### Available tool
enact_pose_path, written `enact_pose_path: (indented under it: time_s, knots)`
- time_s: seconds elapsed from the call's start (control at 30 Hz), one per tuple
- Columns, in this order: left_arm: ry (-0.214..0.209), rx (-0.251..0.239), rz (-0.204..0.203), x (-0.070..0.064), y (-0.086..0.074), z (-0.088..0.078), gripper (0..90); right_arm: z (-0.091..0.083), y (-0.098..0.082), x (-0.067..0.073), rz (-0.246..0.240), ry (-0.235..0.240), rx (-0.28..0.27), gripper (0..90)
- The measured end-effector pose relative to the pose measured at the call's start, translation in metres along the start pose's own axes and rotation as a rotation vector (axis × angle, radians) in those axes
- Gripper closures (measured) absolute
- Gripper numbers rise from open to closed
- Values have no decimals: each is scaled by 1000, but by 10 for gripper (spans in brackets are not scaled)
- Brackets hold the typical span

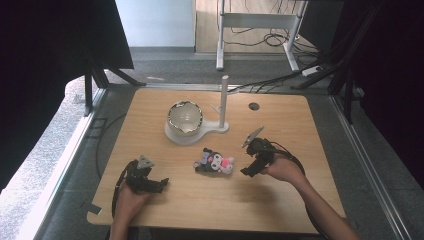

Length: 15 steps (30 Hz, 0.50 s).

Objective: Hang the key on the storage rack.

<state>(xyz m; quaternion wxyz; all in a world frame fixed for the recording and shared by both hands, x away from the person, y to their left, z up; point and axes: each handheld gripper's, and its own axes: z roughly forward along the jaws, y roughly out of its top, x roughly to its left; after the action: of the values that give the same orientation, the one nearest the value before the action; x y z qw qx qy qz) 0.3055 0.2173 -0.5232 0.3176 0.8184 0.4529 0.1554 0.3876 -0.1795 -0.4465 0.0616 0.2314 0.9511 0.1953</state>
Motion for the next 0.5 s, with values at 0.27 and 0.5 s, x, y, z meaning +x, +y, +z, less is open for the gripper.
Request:
enact_pose_path:
  time_s: [0.27,0.5]
  knots:
    - [0,0,-1,0,0,0,0,14,33,8,-102,30,91,53]
    - [0,0,0,0,0,0,0,30,59,18,-180,49,167,56]
